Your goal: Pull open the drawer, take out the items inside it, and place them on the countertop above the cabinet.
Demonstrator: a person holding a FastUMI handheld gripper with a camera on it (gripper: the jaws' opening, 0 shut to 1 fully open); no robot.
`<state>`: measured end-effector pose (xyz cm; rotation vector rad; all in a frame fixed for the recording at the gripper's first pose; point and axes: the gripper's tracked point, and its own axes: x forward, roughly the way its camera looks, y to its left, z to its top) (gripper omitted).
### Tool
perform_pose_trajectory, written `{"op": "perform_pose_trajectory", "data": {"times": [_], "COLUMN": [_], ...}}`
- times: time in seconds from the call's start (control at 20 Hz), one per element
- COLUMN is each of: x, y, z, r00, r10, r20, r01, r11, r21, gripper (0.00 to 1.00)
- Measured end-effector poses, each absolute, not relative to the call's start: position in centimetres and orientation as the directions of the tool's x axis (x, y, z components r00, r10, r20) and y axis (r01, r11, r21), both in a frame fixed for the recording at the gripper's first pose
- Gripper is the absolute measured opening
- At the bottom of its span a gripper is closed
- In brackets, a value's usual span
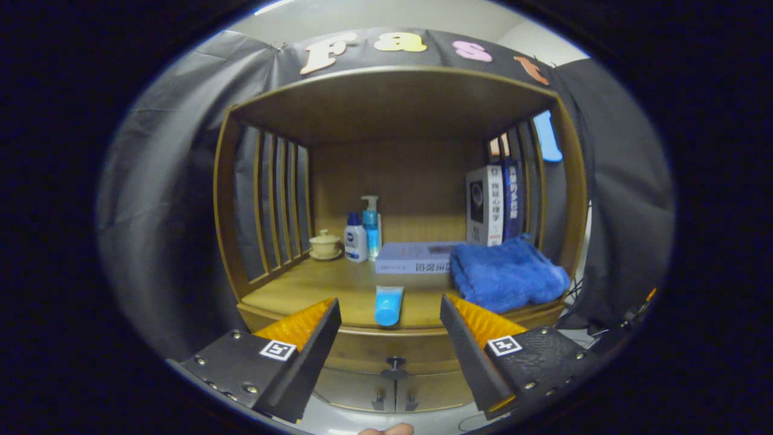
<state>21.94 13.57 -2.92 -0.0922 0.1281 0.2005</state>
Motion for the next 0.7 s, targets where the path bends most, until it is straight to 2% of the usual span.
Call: {"op": "perform_pose_trajectory", "data": {"times": [0.3,0.7], "x": [18.4,14.7], "y": [11.3,8.3], "z": [4.1,7.6], "r00": [0.992,0.994], "r10": [0.129,0.062], "r20": [0.006,0.093], "r01": [-0.128,-0.051], "r11": [0.986,0.992], "r21": [-0.111,-0.118], "gripper": [0.99,0.99]}}
